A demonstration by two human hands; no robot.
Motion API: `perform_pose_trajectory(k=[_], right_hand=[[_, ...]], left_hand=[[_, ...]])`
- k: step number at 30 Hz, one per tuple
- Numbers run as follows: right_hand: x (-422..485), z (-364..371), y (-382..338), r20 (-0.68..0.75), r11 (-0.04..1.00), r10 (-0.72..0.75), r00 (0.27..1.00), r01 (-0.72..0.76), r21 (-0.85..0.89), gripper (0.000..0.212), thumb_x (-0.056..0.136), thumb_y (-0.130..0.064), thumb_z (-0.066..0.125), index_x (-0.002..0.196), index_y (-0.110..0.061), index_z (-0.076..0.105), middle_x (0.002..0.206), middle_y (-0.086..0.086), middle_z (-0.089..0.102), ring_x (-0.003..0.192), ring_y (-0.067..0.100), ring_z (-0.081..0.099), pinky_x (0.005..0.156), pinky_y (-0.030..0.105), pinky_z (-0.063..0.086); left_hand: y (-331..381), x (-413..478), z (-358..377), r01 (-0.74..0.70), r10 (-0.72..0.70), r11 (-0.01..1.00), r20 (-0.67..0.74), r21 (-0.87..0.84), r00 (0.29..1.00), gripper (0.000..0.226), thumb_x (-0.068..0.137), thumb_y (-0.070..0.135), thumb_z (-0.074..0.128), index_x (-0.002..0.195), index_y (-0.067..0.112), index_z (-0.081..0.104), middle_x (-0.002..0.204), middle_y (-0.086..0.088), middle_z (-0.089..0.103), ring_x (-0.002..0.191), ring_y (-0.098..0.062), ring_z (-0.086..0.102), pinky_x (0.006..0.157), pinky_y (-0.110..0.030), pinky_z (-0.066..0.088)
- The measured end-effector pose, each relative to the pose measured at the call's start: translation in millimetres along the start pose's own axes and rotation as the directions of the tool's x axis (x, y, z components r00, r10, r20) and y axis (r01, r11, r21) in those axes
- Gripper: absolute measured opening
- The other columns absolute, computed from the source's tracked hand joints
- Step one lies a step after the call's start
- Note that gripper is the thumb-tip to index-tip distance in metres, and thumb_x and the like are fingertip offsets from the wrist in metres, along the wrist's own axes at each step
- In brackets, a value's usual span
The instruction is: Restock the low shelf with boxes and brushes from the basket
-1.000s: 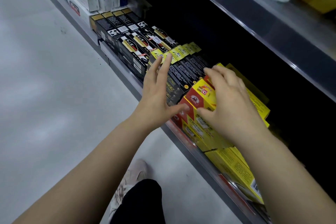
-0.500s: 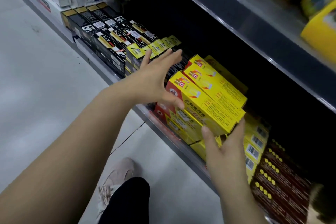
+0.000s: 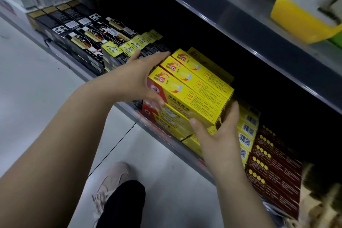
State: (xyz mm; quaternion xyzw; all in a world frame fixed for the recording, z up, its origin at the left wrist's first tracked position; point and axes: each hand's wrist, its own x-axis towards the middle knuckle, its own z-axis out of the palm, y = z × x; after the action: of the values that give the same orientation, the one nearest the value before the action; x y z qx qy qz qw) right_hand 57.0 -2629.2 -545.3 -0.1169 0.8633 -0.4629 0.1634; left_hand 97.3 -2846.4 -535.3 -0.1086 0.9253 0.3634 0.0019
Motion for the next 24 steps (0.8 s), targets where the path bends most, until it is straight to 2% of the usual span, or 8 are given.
perform_pose_trajectory(k=[3,7,12,15,16,19,22,24], right_hand=[[5.3,-4.0,-1.7,0.028,1.0,-0.026,0.999,0.026,-0.003,0.097,0.085,-0.029,0.066,0.149,-0.03,-0.006,0.157,-0.012,0.007,0.112,-0.025,0.007,0.098,0.005,0.01],[3.2,-1.8,-3.2,0.063,0.999,-0.041,0.997,0.042,-0.006,0.094,0.087,-0.028,0.063,0.149,-0.029,-0.008,0.158,-0.011,0.007,0.139,-0.001,0.009,0.105,0.015,0.014],[2.2,-1.2,-2.4,0.061,0.999,-0.041,0.997,0.041,-0.007,0.096,0.086,-0.027,0.064,0.149,-0.029,-0.008,0.158,-0.012,0.005,0.138,-0.001,0.008,0.103,0.013,0.014],[-1.5,-5.2,0.9,0.058,0.999,-0.038,0.998,0.039,-0.021,0.102,0.082,-0.024,0.07,0.149,-0.034,-0.006,0.157,-0.017,0.005,0.127,-0.015,0.009,0.102,0.012,0.013],[-2.9,-6.2,3.0,0.068,1.0,-0.024,0.997,0.025,-0.016,0.103,0.081,-0.021,0.071,0.148,-0.036,-0.006,0.156,-0.018,0.004,0.129,-0.014,0.01,0.105,0.015,0.015],[-8.0,-4.7,9.1,0.105,0.999,0.037,0.994,-0.038,0.008,0.102,0.082,-0.015,0.07,0.148,-0.036,-0.004,0.157,-0.015,0.008,0.141,0.011,0.024,0.11,0.035,0.033],[-12.1,3.0,10.9,0.126,0.999,0.033,0.992,-0.031,-0.017,0.089,0.089,-0.015,0.062,0.15,-0.032,-0.001,0.156,-0.012,0.015,0.137,0.014,0.034,0.101,0.022,0.036],[-12.7,7.6,11.8,0.137,0.999,0.005,0.991,0.002,-0.044,0.078,0.094,-0.013,0.053,0.151,-0.027,0.001,0.156,-0.009,0.017,0.14,0.015,0.03,0.11,0.03,0.034]], left_hand=[[1.4,2.9,-0.1,-0.006,0.006,1.0,-0.004,-0.005,1.0,0.108,0.063,0.039,0.078,0.149,0.03,0.013,0.154,0.007,0.026,0.131,0.0,-0.007,0.113,-0.031,-0.004],[-0.8,3.9,0.8,0.02,-0.019,0.999,0.006,-0.043,1.0,0.107,0.063,0.039,0.079,0.149,0.03,0.016,0.15,0.006,0.035,0.144,-0.025,0.016,0.116,-0.047,0.018],[0.5,3.8,0.6,0.03,-0.029,0.999,0.025,-0.046,0.999,0.113,0.056,0.047,0.075,0.15,0.028,0.015,0.149,0.002,0.039,0.135,-0.021,0.037,0.11,-0.041,0.032],[-3.0,1.5,-0.6,0.043,-0.041,0.997,0.033,-0.067,0.999,0.113,0.055,0.046,0.075,0.149,0.031,0.014,0.148,0.004,0.038,0.131,-0.019,0.041,0.107,-0.04,0.036],[-4.5,0.6,-1.6,0.05,-0.048,0.997,0.033,-0.062,0.998,0.114,0.053,0.048,0.073,0.149,0.031,0.014,0.15,0.004,0.035,0.134,-0.02,0.037,0.109,-0.041,0.034],[-6.4,-0.8,-3.0,0.053,-0.053,0.999,0.001,0.012,0.999,0.113,0.052,0.05,0.07,0.149,0.03,0.015,0.157,0.003,0.019,0.143,-0.015,0.012,0.117,-0.041,0.015],[-8.3,-0.1,1.1,0.029,-0.026,0.991,-0.022,0.134,0.999,0.107,0.062,0.042,0.077,0.149,0.027,0.016,0.159,0.001,0.007,0.126,0.007,-0.01,0.111,-0.028,-0.002],[-8.7,0.9,4.1,0.034,-0.03,0.979,-0.019,0.203,0.999,0.106,0.066,0.041,0.076,0.15,0.023,0.014,0.159,0.0,0.0,0.119,0.008,-0.015,0.108,-0.025,-0.007]])
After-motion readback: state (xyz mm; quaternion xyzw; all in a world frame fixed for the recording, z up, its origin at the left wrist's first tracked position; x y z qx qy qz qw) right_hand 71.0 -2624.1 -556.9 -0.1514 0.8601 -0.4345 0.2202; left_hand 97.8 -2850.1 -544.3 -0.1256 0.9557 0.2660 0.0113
